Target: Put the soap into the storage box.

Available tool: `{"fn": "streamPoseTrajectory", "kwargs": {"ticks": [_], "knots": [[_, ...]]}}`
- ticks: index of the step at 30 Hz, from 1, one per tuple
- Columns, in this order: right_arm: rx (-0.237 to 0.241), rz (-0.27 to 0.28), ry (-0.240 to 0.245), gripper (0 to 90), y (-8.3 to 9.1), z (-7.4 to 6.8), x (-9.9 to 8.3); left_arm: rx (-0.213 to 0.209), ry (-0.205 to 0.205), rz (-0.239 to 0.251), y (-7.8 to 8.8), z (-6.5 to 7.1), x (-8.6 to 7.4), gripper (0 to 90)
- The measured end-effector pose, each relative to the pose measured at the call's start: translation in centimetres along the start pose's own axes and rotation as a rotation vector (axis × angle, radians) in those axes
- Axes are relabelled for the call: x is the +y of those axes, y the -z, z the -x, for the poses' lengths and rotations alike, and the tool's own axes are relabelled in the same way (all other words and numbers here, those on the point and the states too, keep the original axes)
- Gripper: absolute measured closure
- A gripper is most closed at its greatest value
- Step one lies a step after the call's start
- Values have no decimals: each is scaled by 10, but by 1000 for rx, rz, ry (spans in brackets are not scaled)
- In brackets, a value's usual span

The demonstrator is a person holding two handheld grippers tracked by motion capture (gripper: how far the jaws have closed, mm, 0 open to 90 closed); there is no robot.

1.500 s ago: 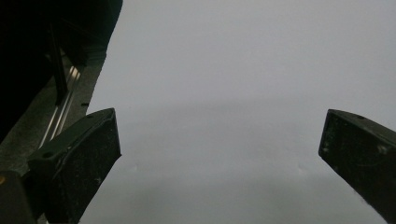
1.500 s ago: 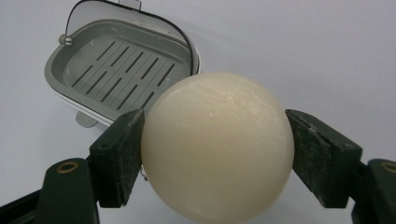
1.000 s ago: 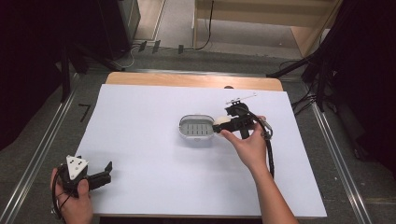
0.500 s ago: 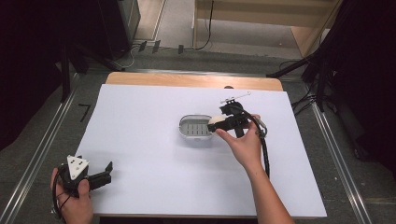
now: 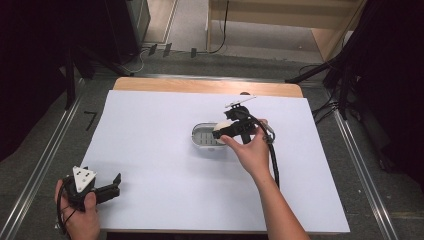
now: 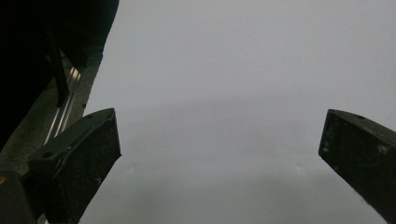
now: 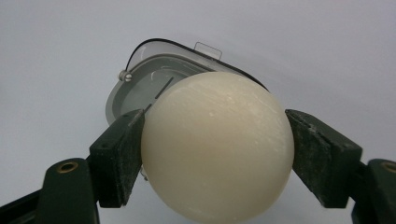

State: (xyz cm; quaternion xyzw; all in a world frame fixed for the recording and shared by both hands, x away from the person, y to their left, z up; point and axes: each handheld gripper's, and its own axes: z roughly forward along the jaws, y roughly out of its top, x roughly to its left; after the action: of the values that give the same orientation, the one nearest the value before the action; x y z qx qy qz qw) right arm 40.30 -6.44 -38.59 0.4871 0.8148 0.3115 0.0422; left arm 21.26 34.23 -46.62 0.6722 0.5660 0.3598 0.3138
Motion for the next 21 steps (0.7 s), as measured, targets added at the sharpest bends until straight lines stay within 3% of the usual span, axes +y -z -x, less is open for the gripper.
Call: {"fn": "streamPoseTrajectory", "kwargs": {"ticks": [21], "knots": [[6, -16, -3, 243, -19, -16, 10, 0, -3, -7, 0, 0, 0, 0]]}}
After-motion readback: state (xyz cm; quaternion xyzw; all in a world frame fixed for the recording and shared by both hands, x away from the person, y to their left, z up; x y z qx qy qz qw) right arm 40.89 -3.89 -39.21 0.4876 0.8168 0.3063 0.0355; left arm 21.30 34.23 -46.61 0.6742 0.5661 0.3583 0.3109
